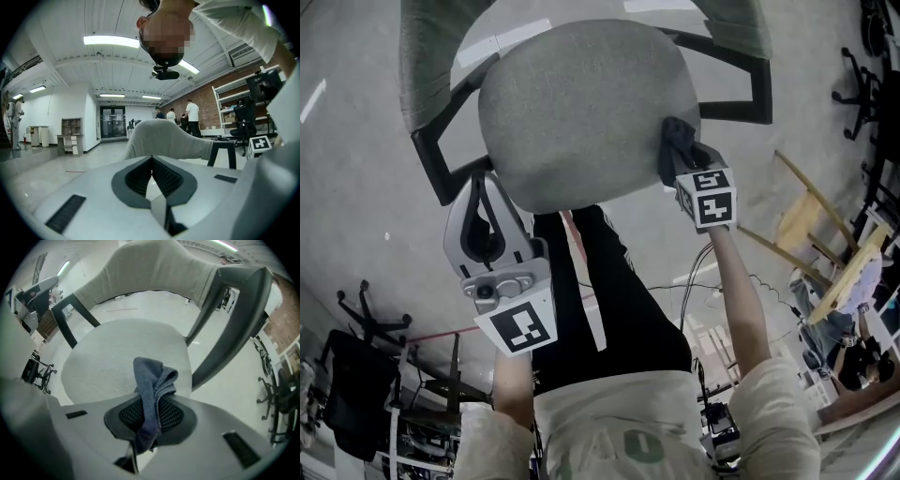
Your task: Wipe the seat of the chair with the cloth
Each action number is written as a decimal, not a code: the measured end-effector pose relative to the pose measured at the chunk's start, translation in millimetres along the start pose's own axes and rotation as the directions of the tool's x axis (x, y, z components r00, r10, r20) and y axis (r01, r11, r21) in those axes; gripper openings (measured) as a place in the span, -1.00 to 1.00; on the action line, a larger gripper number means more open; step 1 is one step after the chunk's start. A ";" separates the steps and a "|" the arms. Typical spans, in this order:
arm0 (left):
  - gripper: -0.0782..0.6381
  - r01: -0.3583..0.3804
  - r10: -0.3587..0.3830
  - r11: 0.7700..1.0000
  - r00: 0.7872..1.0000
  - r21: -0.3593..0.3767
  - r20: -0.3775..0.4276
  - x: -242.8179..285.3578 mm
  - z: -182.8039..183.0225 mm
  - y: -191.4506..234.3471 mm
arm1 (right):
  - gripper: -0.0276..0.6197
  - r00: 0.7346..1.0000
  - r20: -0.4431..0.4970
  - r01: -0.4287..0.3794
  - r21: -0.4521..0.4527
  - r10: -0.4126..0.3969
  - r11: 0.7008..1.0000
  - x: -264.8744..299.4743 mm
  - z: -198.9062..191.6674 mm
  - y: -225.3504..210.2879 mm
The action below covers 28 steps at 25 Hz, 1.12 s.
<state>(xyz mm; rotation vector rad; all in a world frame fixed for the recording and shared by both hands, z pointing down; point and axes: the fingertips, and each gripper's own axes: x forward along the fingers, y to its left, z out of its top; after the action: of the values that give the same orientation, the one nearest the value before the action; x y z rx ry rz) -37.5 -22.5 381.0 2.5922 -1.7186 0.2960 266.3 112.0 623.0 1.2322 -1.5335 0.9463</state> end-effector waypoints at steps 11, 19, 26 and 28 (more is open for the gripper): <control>-0.74 0.046 -0.046 0.999 0.999 0.005 0.004 1.8 0.9 -19.0 | -0.73 0.990 -0.016 0.140 -0.007 -0.140 0.990 -6.2 -13.1 -52.7; -0.74 0.035 -0.035 0.999 0.999 0.012 0.004 -3.4 0.7 -21.4 | -0.73 0.986 -0.016 0.166 -0.005 -0.166 0.986 -3.8 -16.2 -65.4; -0.74 0.010 -0.010 1.000 0.999 0.014 0.032 -7.3 12.8 -14.2 | -0.73 0.974 -0.009 0.226 0.017 -0.226 0.974 -9.6 -11.5 -66.9; -0.74 0.000 0.000 1.000 0.999 0.009 0.039 -6.5 21.2 -11.7 | -0.73 0.972 0.028 0.231 0.050 -0.233 0.972 -20.6 -0.6 -61.9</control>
<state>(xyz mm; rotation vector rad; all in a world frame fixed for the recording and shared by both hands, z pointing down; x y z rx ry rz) -26.2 -14.5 360.1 2.6217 -1.7334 0.2547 328.4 105.6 604.5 1.4323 -1.3634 0.8147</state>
